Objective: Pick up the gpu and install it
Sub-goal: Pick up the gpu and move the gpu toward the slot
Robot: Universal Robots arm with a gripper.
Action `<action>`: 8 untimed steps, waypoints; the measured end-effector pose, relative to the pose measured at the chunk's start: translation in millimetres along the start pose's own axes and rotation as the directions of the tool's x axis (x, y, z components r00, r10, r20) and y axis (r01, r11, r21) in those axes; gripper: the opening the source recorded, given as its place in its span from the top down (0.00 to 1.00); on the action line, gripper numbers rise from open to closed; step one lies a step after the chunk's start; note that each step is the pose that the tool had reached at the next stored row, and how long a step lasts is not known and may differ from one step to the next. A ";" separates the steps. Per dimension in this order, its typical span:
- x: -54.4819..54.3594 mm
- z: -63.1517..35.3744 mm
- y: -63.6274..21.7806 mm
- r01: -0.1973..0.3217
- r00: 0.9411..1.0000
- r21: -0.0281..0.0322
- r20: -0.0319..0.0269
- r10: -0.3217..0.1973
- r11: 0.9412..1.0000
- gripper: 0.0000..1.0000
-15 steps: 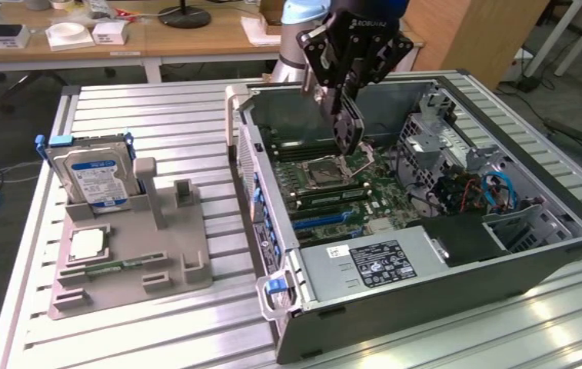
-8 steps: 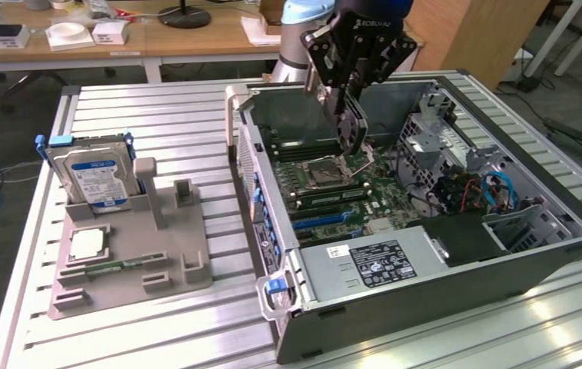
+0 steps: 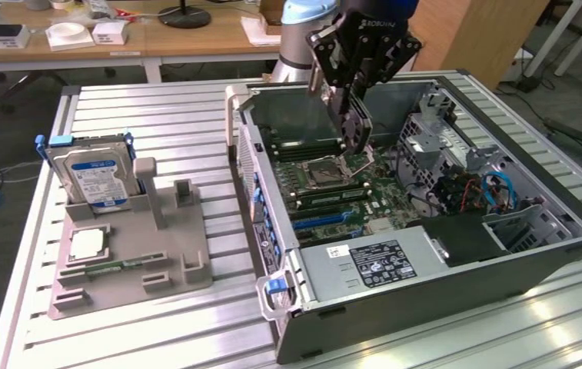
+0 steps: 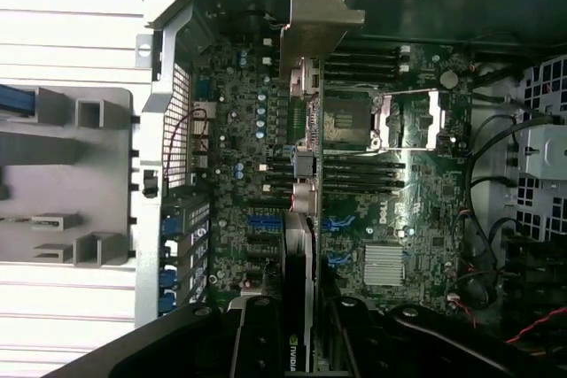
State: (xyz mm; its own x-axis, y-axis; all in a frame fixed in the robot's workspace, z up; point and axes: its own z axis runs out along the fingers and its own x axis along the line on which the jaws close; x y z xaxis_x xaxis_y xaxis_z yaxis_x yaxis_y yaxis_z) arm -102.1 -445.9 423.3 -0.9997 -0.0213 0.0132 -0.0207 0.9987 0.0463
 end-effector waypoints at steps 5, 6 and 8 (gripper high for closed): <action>-6.0 0.1 -0.1 0.000 1.000 0.000 0.000 0.000 1.000 0.74; -7.3 0.1 -0.2 0.000 1.000 0.000 0.000 0.000 1.000 0.74; -9.7 0.0 -0.2 0.001 1.000 0.000 0.000 -0.001 1.000 0.74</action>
State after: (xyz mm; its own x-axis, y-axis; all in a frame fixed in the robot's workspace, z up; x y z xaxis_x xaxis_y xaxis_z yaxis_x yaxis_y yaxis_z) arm -92.3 -446.0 423.1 -0.9997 -0.0220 0.0132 -0.0213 0.9987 0.0462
